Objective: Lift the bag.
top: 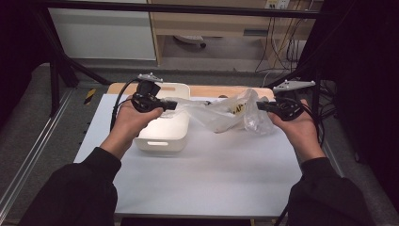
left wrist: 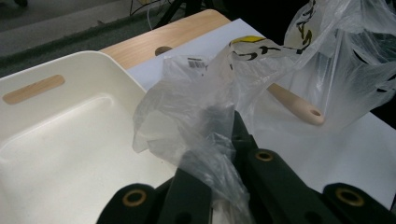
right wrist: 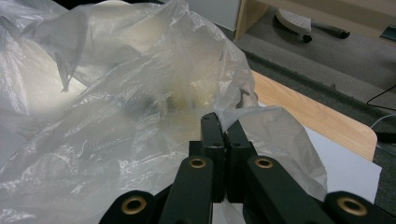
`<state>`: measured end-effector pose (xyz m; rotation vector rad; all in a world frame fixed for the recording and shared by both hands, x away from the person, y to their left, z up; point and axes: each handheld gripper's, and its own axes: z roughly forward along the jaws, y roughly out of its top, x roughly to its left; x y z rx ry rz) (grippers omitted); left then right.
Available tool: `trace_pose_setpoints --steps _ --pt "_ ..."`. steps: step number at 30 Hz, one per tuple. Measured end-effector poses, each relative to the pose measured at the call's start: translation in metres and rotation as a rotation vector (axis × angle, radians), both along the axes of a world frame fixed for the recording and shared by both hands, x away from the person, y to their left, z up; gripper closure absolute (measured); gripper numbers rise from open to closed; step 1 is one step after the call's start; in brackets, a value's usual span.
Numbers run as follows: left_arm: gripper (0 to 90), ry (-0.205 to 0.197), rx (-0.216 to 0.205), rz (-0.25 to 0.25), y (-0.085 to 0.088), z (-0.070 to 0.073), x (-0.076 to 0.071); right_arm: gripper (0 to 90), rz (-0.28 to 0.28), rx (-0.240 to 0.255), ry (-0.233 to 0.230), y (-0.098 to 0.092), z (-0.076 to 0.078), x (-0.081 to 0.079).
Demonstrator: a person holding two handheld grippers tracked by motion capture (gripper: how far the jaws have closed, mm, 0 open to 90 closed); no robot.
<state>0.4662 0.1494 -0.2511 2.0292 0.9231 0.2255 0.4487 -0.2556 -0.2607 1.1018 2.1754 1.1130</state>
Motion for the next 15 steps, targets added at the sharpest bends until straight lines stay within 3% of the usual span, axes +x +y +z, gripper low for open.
trace_pose_setpoints --steps 4,15 --pt "90.0 0.004 -0.008 0.024 0.004 0.002 0.007 90.0 -0.01 0.034 -0.002 -0.001 0.005 0.007" --pt "90.0 -0.023 -0.002 0.077 0.011 0.005 0.016 90.0 -0.012 0.042 -0.003 0.008 0.015 0.024"
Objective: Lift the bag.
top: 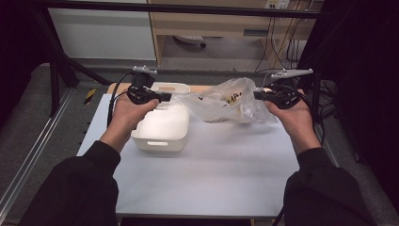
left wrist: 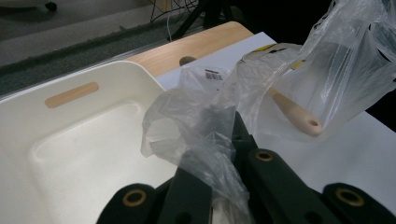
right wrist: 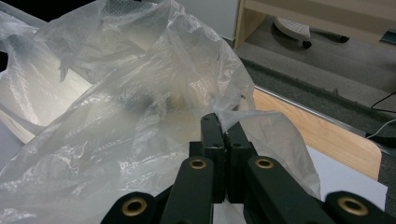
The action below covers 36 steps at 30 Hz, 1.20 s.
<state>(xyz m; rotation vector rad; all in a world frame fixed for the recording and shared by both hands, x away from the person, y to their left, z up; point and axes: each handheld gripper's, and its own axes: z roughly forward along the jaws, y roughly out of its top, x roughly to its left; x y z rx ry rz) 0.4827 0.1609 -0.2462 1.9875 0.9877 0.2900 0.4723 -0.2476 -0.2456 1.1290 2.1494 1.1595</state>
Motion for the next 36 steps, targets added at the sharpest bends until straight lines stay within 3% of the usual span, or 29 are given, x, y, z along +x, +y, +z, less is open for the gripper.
trace_pose_setpoints --steps 12,18,23,36 --pt "90.0 -0.048 -0.006 0.074 0.013 0.008 0.008 90.0 -0.016 0.044 -0.003 0.006 0.008 0.016" --pt "90.0 -0.049 -0.005 0.094 0.019 0.01 0.011 90.0 -0.021 0.061 -0.004 0.01 0.014 0.023" --pt "90.0 -0.085 -0.021 0.113 0.022 0.014 0.009 90.0 -0.031 0.09 -0.007 0.012 0.018 0.026" --pt "90.0 -0.105 -0.035 0.147 0.031 0.025 0.013 90.0 -0.056 0.076 -0.039 0.019 0.044 0.039"
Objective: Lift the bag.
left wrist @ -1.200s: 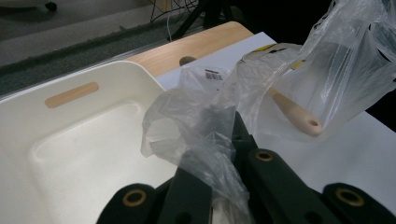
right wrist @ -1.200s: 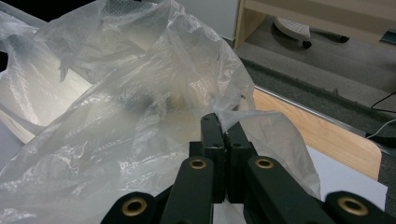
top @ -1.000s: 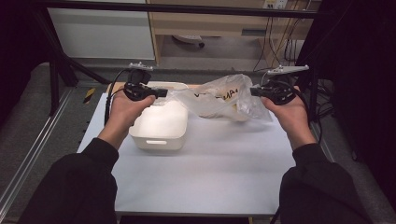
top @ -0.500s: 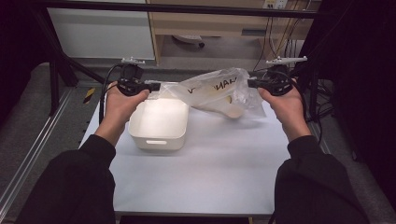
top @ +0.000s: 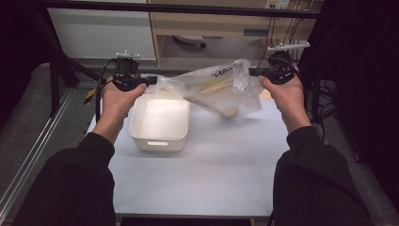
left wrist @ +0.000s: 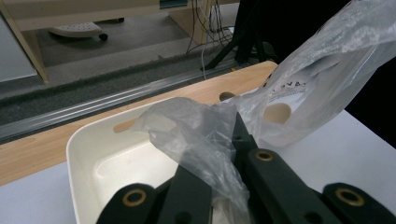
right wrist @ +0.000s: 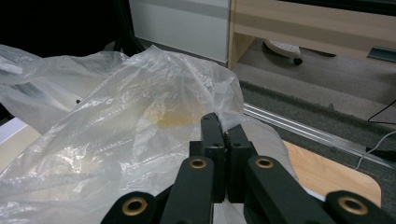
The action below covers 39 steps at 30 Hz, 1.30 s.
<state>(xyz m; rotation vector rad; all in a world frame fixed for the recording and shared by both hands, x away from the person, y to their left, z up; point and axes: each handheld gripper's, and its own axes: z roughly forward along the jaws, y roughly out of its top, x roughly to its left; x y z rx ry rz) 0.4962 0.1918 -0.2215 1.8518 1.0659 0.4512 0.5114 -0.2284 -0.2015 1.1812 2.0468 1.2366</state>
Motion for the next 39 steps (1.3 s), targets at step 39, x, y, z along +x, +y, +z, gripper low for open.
trace_pose_setpoints --steps 39 --pt "90.0 0.06 -0.027 -0.247 0.004 -0.068 -0.108 90.0 0.07 0.06 0.042 -0.035 -0.081 -0.075"
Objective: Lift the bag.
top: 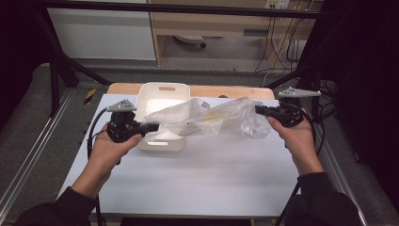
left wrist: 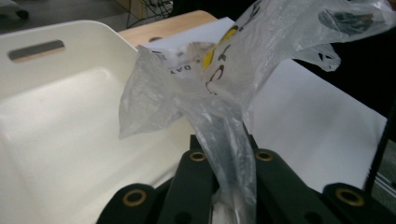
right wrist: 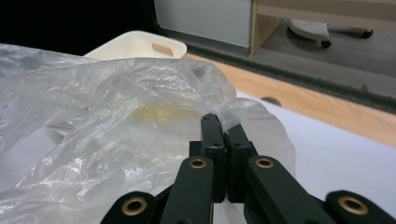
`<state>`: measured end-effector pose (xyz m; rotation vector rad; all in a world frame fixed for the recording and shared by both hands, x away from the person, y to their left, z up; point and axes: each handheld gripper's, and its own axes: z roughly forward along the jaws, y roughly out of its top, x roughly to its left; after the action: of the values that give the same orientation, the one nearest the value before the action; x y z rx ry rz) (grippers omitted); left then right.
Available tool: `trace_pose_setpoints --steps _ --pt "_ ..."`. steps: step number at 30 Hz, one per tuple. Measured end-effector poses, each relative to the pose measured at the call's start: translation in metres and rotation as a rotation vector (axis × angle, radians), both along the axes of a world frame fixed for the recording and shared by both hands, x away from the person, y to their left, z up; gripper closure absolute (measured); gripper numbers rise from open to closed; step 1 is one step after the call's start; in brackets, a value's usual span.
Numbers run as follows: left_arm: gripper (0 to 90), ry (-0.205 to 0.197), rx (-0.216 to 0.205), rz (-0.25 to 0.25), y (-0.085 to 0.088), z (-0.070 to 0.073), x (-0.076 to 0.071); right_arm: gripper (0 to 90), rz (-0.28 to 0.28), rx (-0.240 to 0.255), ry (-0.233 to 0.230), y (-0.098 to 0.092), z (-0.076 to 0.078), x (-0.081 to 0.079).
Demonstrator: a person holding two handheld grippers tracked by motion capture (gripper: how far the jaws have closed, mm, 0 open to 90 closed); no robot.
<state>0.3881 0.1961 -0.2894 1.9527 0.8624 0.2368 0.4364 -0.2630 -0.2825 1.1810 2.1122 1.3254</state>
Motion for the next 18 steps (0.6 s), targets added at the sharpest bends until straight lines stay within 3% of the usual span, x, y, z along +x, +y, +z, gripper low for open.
trace_pose_setpoints --steps 9,14,18 --pt "90.0 0.071 -0.069 -0.065 -0.005 -0.048 -0.041 90.0 -0.016 0.022 0.042 -0.012 -0.047 -0.036" --pt "90.0 0.111 -0.048 -0.081 -0.011 -0.081 -0.056 90.0 -0.04 0.041 0.094 -0.016 -0.078 -0.054" --pt "90.0 0.148 -0.064 -0.074 -0.01 -0.105 -0.059 90.0 -0.046 0.036 0.135 -0.019 -0.101 -0.065"
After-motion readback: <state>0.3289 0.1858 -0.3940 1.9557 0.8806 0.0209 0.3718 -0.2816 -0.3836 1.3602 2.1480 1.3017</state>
